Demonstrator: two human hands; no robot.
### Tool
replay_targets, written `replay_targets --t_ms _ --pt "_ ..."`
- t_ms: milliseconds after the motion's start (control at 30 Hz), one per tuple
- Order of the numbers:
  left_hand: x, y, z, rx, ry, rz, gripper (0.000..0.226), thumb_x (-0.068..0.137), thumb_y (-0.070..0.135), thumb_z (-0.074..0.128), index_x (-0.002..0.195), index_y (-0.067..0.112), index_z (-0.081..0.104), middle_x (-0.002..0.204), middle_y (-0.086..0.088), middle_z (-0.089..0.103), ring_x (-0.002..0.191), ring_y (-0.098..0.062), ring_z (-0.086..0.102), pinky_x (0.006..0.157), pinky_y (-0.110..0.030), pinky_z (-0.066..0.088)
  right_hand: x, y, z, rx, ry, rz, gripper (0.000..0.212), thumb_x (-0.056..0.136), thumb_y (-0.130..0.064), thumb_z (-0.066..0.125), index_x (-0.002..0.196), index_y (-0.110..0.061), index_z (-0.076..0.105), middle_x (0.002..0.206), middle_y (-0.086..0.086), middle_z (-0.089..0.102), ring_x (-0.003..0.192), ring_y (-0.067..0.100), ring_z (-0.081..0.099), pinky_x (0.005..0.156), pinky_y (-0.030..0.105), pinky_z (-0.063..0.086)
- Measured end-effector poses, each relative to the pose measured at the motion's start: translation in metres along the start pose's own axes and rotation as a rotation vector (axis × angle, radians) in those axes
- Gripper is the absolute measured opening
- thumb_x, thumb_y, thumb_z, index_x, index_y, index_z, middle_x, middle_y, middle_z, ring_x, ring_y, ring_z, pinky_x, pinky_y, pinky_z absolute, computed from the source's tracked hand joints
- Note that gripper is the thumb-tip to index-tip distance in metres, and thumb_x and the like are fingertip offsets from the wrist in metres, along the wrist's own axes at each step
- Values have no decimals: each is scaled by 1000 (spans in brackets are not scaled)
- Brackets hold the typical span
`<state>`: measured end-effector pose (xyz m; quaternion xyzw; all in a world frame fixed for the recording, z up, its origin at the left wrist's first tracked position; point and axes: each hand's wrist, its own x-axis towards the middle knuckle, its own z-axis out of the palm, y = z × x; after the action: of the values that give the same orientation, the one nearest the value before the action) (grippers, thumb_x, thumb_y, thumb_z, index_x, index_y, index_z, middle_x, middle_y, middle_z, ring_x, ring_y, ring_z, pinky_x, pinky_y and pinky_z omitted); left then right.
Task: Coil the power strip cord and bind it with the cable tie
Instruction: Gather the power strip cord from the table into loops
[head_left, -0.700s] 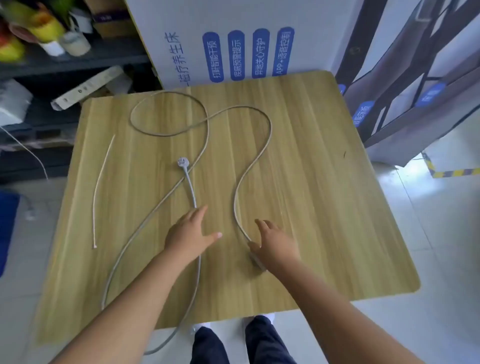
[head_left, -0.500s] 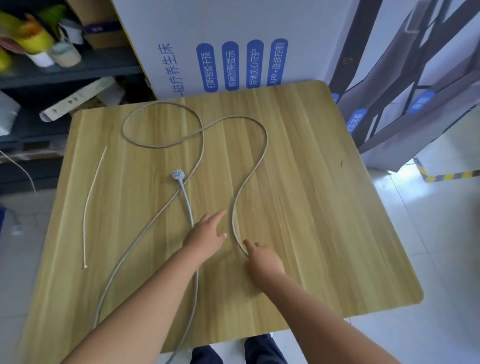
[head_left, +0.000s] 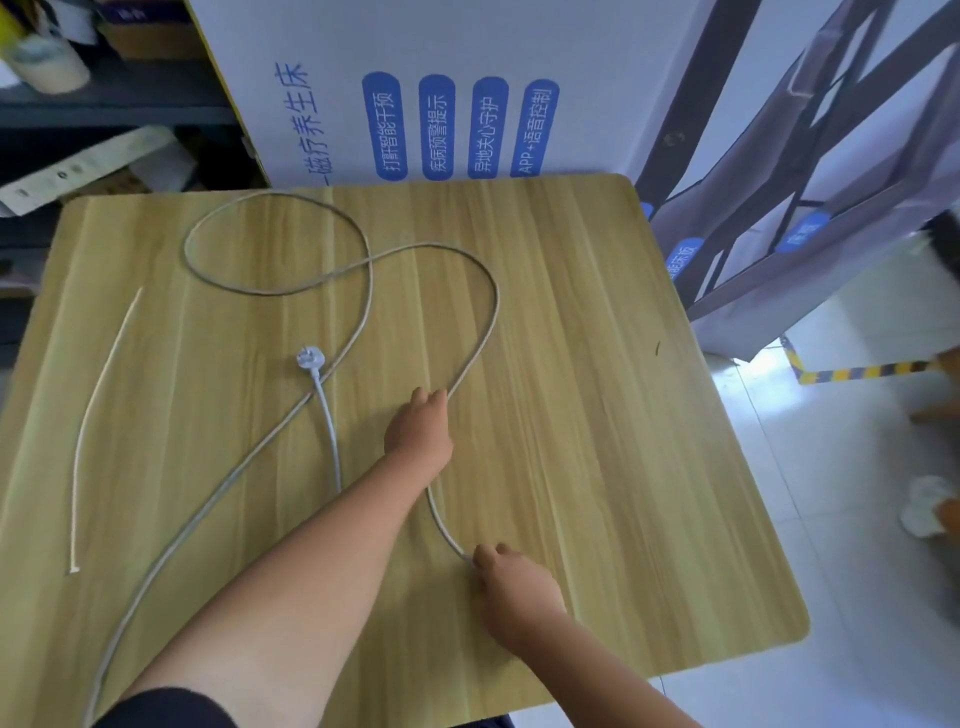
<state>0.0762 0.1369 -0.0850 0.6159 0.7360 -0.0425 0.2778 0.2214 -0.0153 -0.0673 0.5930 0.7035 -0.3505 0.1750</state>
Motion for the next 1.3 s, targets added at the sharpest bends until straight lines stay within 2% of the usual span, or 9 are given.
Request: replay_targets --t_ms 300,433,533,700,900,1000,1067,1200,1300 --pt "-30 -64 -48 -282 106 -189 66 77 7 48 140 27 45 131 -7 58 107 -33 63 83 -40 55 -1 19 -52 -133 8 -94 16 87 -13 37 94 -25 46 85 -5 44 75 31 52 63 37 49" --pt "-66 -81 -83 -268 155 -92 61 76 6 49 131 31 57 117 -3 65 97 -29 64 79 -37 54 9 -1 -86 -205 174 -153 25 97 -32 43 120 -23 47 119 -1 57 75 33 65 56 36 51" --pt "-91 -90 -124 -297 220 -5 53 79 4 52 125 27 63 109 -1 65 92 -28 63 77 -36 53 28 -25 -103 -195 245 -161 61 101 -42 41 154 -34 11 165 -3 16 77 35 69 52 34 46" --pt "-127 -113 -202 -296 243 86 50 77 2 55 113 33 68 91 6 65 82 -23 62 72 -35 53 40 -72 -135 -145 438 -213 87 101 -38 44 142 -38 -33 160 -11 -28 58 29 54 40 28 33" --pt "-170 -137 -262 -469 127 207 64 76 -14 55 91 46 72 81 10 69 76 -11 62 63 -23 47 40 -120 -174 -73 504 -380 68 99 -36 50 154 -34 11 162 -6 23 87 33 68 56 40 56" --pt "-180 -151 -275 -634 155 263 71 76 -23 52 84 43 77 82 15 72 79 -5 64 70 -15 50 41 -137 -184 -81 547 -433 33 101 -39 45 113 -15 64 113 7 67 97 34 62 68 36 50" --pt "-179 -159 -279 -756 230 256 70 78 -22 52 84 42 78 81 15 72 79 -6 65 72 -16 51 43 -145 -185 -6 559 -519 44 100 -40 44 82 -7 67 85 11 69 86 34 59 71 35 44" --pt "-170 -167 -277 -1159 272 260 24 88 21 67 110 31 71 100 9 73 100 -25 65 84 -33 52 24 -163 -194 427 370 -483 38 103 -30 47 81 -8 69 82 5 71 81 19 62 71 27 43" --pt "-160 -164 -259 -1398 131 244 70 74 62 65 131 22 58 120 -4 64 106 -23 63 87 -38 50 3 -172 -201 665 302 -439 29 103 -23 47 83 -15 67 71 -7 71 68 2 64 65 21 45"
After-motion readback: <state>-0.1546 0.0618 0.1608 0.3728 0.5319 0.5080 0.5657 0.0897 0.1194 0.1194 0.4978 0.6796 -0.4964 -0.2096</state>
